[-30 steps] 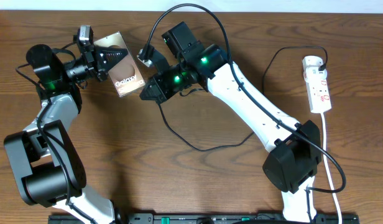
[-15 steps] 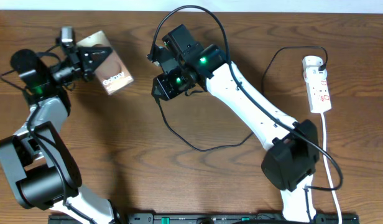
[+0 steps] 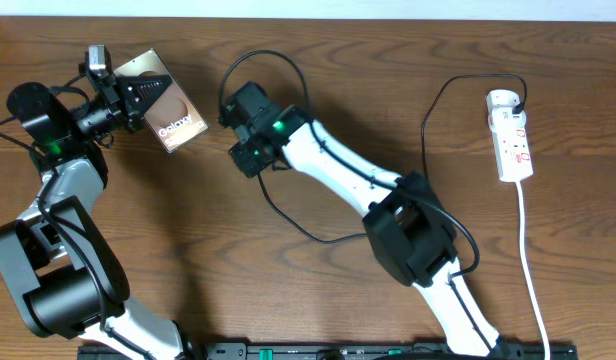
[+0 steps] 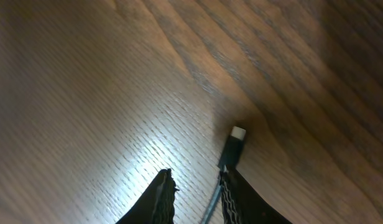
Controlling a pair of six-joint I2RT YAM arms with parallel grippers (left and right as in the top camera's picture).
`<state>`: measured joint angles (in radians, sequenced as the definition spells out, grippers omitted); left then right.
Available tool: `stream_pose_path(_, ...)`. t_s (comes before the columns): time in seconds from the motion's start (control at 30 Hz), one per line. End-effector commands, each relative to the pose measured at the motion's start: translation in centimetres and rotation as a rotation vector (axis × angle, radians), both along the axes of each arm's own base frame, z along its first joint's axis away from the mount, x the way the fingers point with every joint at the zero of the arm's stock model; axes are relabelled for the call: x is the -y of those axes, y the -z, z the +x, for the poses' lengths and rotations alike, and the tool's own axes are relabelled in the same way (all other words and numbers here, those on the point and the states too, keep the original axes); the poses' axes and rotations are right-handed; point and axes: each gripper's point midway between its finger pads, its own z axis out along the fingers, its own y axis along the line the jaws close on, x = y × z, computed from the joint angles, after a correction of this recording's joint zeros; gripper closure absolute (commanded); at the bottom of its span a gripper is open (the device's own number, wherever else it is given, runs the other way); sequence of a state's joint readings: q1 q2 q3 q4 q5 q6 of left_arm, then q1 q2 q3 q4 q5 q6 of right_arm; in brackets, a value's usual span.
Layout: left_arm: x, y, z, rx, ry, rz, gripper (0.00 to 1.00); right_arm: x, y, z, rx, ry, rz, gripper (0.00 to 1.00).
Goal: Plug charger to phone and switch on socket
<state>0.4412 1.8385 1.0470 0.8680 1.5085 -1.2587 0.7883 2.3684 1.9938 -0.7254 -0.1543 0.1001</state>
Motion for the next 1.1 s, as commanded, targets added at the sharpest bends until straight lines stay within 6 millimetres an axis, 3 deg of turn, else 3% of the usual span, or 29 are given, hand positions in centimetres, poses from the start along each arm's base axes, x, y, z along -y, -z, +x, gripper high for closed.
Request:
stream_pose_path(0.0,-0.1,-1.4,0.2,0.051,0.0,0.025,0.93,0.3,2.2,0.3,0.068,0.017,-0.108,0.77)
stream_pose_path(0.13,0.0,-1.4,0.1,0.051,0.01,0.025,0.93,0.8,3.5,0.5,0.072,0.057,-0.146,0.78)
stream_pose_path(0.67,0.1,-1.4,-0.1,0.051,0.025,0.026,0.93,2.1,4.4,2.3,0.03,0.182,-0.111,0.76)
stream_pose_path(1.07,0.1,-1.4,-0.1,0.051,0.025,0.026,0.93,1.5,7.3,-1.5,-0.204,0.187,-0.078,0.8)
